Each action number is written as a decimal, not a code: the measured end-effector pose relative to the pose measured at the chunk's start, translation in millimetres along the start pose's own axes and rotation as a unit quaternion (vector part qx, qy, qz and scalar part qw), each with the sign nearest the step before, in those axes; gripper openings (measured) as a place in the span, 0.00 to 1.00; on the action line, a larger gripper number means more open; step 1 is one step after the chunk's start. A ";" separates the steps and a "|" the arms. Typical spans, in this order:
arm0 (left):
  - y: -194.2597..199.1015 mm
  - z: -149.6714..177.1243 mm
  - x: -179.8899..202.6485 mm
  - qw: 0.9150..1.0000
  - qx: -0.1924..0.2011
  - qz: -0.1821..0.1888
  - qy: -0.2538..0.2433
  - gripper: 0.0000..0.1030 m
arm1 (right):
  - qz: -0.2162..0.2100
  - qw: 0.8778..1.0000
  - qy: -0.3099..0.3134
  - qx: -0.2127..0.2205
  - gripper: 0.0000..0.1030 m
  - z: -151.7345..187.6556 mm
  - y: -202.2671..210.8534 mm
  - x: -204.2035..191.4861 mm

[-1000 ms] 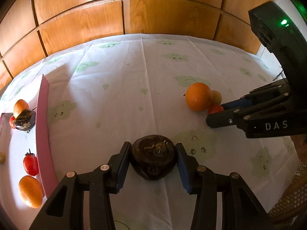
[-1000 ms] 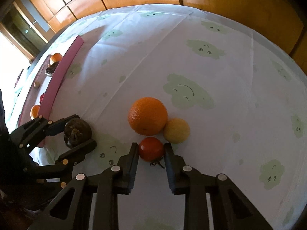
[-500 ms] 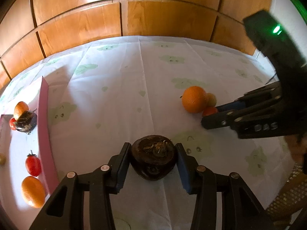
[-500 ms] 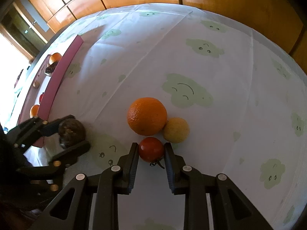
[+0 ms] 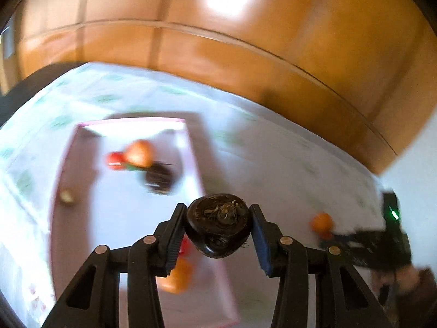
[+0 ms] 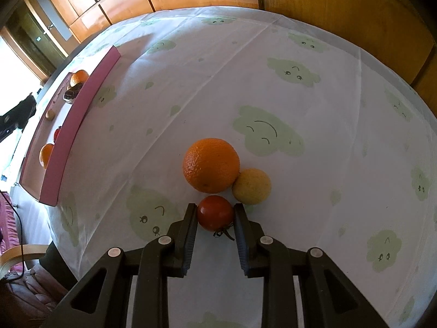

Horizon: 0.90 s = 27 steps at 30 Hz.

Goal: Organize fruits
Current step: 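Carry the dark brown fruit into the tray and open the left tool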

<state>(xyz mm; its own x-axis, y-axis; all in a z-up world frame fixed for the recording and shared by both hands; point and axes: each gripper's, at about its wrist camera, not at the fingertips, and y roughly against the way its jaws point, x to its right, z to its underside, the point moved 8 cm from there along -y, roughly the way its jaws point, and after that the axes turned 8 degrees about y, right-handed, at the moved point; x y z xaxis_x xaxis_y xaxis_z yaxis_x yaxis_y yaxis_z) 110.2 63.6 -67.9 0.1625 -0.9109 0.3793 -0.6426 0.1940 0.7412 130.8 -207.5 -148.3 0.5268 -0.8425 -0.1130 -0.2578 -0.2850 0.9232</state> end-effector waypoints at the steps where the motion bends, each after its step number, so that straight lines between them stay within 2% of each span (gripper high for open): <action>1: -3.8 -4.3 -15.4 1.000 -0.008 -0.011 0.016 0.45 | 0.000 1.000 0.000 0.000 0.26 0.5 -0.1 0.0; 5: -21.4 -13.1 -61.4 0.996 -0.030 -0.040 0.067 0.45 | 0.003 1.000 0.002 0.000 0.26 0.6 0.3 0.1; 8: -35.9 -19.3 -79.4 0.995 -0.036 -0.058 0.076 0.45 | 0.007 1.000 0.003 0.000 0.26 1.2 0.3 -2.4; 13: -59.1 -24.0 -91.4 0.993 -0.045 -0.083 0.076 0.45 | 0.007 1.000 0.004 0.001 0.26 1.4 0.7 -3.9; 18: -67.7 -30.7 -96.5 0.991 -0.037 -0.107 0.073 0.45 | 0.008 1.000 0.005 0.001 0.26 1.4 0.6 -4.3; 24: -64.1 -32.3 -98.0 0.990 -0.030 -0.117 0.067 0.46 | 0.011 1.000 0.009 0.001 0.26 1.9 -0.3 -6.9; 27: -60.9 -31.2 -97.6 0.990 -0.022 -0.128 0.063 0.50 | 0.012 1.000 0.010 0.000 0.26 2.0 -0.3 -8.0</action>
<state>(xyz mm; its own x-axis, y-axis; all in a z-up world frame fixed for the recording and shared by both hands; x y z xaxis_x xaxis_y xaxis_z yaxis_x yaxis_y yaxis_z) 156.8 152.0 -132.8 0.4095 -0.8802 0.2399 -0.5361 -0.0194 0.8439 125.0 -201.5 -148.5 0.5368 -0.8396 -0.0831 -0.2712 -0.2650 0.9253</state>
